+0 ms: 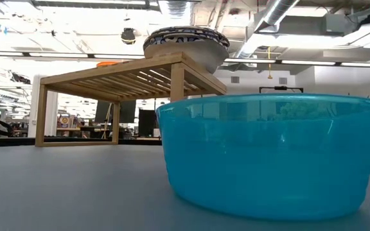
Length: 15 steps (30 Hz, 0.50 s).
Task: Place and stack bowls onto a shelf
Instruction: Stack the pink bowl on top of the orange bowl on the shelf
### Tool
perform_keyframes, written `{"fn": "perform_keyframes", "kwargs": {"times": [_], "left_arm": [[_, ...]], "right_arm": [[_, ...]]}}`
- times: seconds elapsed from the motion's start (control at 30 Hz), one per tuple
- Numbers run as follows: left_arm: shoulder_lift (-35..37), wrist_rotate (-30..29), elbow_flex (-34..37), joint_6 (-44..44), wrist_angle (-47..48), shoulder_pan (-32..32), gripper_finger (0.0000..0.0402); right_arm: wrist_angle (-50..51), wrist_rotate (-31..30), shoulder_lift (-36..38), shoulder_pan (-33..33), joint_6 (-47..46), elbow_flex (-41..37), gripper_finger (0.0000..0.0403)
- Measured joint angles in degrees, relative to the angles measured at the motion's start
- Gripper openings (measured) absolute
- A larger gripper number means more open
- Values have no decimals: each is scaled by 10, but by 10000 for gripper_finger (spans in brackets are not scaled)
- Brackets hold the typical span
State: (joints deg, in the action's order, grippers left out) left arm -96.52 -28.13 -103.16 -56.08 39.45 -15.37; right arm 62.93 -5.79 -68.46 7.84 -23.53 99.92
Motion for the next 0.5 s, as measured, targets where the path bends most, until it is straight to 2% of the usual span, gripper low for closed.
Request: {"fn": "perform_keyframes", "kwargs": {"times": [0.2,0.33,0.5], "left_arm": [[74,-49,-57,153,112,30,0],[121,-46,-55,228,235,94,0],[134,-42,-53,268,360,185,0]], "right_arm": [[6,-8,8,0,1,0,215],[29,-11,1,0,1,0,215],[40,-13,-12,0,1,0,215]]}}
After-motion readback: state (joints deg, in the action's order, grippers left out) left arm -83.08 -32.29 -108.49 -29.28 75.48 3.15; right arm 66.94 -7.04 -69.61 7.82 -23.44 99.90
